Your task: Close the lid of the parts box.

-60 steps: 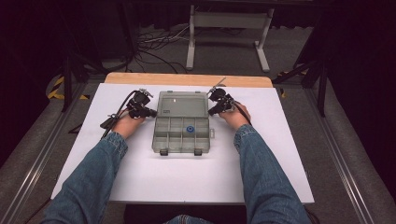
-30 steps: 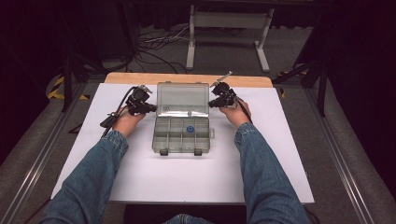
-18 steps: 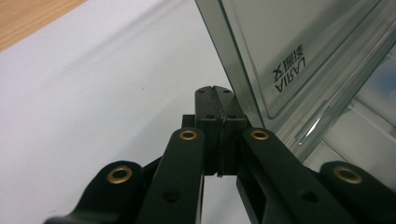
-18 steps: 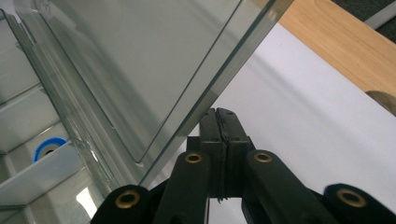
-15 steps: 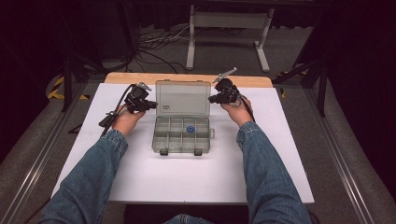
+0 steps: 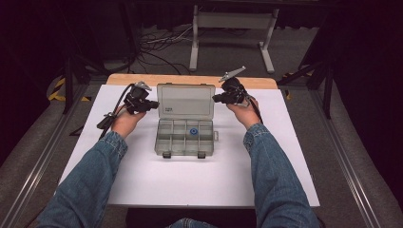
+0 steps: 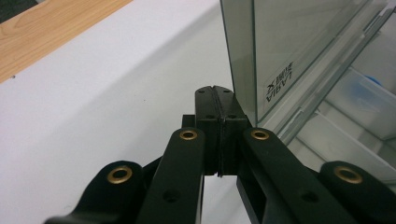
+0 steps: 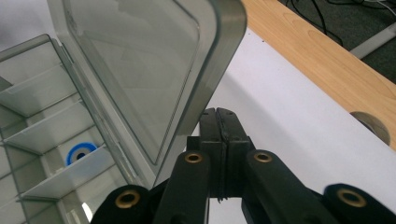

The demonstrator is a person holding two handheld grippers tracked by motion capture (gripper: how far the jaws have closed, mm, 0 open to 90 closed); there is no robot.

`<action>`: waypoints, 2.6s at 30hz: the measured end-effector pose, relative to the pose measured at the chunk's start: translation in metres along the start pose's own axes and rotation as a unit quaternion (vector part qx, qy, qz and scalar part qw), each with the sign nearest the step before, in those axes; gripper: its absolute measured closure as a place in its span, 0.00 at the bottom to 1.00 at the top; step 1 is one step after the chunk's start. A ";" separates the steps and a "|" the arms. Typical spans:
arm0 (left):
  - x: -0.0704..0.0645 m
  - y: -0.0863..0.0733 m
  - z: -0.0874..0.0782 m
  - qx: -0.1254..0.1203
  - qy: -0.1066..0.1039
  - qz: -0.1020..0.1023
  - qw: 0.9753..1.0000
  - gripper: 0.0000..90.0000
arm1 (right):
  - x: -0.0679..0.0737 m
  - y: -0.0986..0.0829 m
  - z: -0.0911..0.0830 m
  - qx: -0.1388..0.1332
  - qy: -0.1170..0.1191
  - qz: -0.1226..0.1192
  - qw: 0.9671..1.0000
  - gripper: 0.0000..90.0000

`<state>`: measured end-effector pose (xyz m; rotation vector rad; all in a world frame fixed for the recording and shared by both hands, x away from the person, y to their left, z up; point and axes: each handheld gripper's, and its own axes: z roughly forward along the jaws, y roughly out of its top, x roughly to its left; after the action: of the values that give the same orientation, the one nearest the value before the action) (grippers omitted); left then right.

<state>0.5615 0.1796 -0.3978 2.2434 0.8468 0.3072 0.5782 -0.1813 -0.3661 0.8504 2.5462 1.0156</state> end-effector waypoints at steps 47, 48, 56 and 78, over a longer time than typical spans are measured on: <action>-0.048 -0.002 -0.075 -0.035 -0.087 0.063 0.994 0.98 | 0.057 -0.003 -0.060 -0.030 0.067 -0.053 0.996 1.00; -0.048 -0.002 -0.075 -0.035 -0.087 0.063 0.994 0.98 | 0.060 -0.004 -0.060 -0.024 0.072 -0.054 0.996 1.00; -0.062 -0.007 -0.078 -0.008 -0.110 0.079 0.991 0.97 | 0.073 -0.009 -0.058 0.000 0.088 -0.066 0.994 1.00; -0.074 -0.023 -0.058 0.061 -0.146 0.103 0.982 0.96 | 0.094 -0.027 -0.031 0.072 0.106 -0.087 0.988 0.99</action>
<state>0.4689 0.1745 -0.3703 2.4174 0.4909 0.0163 0.4785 -0.1563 -0.3655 0.5667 2.8427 0.9227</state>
